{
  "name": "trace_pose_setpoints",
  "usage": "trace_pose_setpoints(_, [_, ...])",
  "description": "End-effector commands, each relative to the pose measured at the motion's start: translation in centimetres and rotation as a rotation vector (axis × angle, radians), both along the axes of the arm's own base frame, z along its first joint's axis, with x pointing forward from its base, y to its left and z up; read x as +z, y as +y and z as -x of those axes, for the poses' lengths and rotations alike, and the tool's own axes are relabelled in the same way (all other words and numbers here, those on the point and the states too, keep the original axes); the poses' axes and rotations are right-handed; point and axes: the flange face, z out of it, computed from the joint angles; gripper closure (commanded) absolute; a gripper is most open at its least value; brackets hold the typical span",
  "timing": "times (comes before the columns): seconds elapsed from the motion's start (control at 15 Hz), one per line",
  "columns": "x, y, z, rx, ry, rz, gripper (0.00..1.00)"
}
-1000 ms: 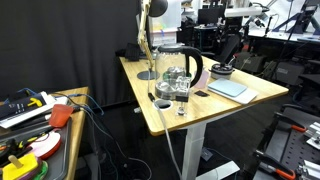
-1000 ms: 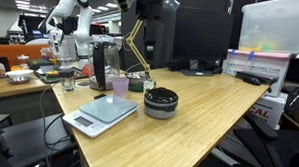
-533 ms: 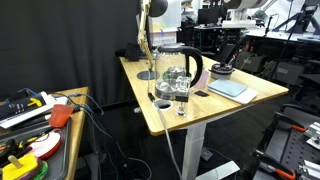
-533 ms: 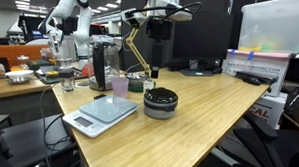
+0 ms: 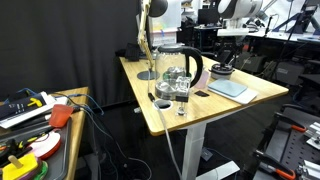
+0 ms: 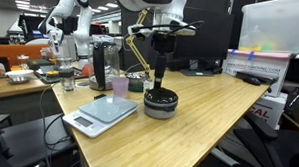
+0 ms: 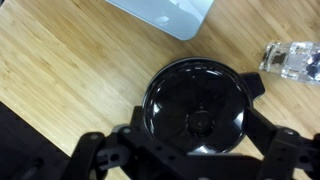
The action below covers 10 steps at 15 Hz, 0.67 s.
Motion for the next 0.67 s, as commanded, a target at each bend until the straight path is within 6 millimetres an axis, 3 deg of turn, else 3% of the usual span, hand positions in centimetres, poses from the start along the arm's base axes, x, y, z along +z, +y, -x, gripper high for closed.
trace_pose_setpoints(0.0, [-0.4, -0.8, -0.8, -0.033, 0.002, 0.010, 0.00])
trace_pose_setpoints(0.33, [-1.6, -1.0, -1.2, -0.048, 0.021, 0.017, 0.00])
trace_pose_setpoints(0.6, [-1.9, -1.2, -1.5, -0.062, 0.014, 0.019, 0.41])
